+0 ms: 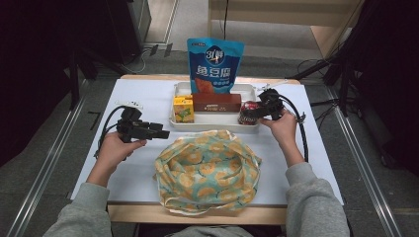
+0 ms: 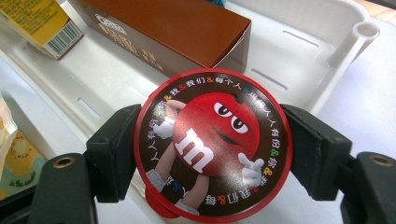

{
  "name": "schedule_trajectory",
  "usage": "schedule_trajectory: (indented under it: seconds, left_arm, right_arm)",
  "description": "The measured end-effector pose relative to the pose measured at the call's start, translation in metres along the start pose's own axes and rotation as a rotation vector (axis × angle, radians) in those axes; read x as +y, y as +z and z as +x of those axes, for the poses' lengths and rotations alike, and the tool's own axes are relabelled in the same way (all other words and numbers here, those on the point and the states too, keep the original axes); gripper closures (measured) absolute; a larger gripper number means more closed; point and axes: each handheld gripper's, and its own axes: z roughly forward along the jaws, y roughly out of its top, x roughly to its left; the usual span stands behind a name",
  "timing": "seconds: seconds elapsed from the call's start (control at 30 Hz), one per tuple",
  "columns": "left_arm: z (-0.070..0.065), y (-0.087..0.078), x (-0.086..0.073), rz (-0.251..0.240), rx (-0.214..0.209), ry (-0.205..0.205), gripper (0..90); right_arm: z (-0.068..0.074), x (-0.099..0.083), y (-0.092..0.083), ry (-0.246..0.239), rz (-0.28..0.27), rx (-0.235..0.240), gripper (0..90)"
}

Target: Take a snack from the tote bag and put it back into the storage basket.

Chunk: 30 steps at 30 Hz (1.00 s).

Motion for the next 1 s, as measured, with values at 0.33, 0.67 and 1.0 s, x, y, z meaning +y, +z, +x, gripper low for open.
schedule_trajectory:
  seconds: [0.33,0.67,1.0]
  left_arm:
    - [0.0,0.002,0.0,0.002,-0.006,-0.001,37.9]
    - [0.001,0.001,0.001,0.004,-0.004,0.002,37.9]
    - [0.0,0.002,0.002,0.012,-0.009,0.001,37.6]
  right_arm:
    - [-0.001,-0.002,0.004,0.037,0.047,0.048,23.2]
    - [0.003,0.0,0.0,0.039,0.034,0.059,21.3]
    - [0.007,0.001,-0.015,0.044,0.021,0.053,23.6]
